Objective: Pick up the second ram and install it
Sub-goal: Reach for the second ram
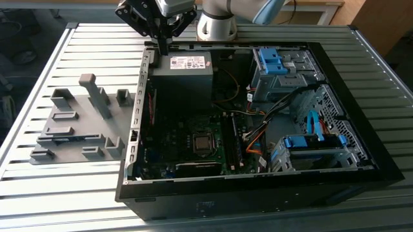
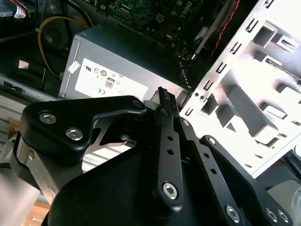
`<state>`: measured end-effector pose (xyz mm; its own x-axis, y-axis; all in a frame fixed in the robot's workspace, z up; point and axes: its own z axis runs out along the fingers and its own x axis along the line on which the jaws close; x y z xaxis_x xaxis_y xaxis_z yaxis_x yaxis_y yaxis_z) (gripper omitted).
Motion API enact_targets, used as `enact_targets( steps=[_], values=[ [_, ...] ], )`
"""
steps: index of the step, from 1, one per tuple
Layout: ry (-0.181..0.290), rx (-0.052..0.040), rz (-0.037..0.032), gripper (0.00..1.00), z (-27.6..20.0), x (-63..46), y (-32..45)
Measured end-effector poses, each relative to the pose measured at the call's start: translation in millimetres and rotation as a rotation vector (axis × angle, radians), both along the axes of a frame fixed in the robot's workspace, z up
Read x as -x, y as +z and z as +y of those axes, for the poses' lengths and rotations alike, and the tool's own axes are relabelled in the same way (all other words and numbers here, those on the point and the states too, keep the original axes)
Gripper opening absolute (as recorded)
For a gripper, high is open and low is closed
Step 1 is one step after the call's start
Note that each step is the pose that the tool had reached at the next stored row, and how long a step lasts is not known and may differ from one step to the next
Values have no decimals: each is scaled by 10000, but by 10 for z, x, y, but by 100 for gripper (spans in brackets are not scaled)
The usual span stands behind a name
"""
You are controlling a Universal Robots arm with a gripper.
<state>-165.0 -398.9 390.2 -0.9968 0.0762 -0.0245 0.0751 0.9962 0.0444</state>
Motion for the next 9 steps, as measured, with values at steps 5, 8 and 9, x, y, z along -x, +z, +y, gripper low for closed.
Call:
enact_targets(
  steps=[5, 8, 9],
  values=[
    [0, 0, 0, 11, 0, 12, 0],
    [0, 1, 0, 11, 0, 19, 0],
    [0, 0, 0, 11, 0, 22, 0]
  ],
)
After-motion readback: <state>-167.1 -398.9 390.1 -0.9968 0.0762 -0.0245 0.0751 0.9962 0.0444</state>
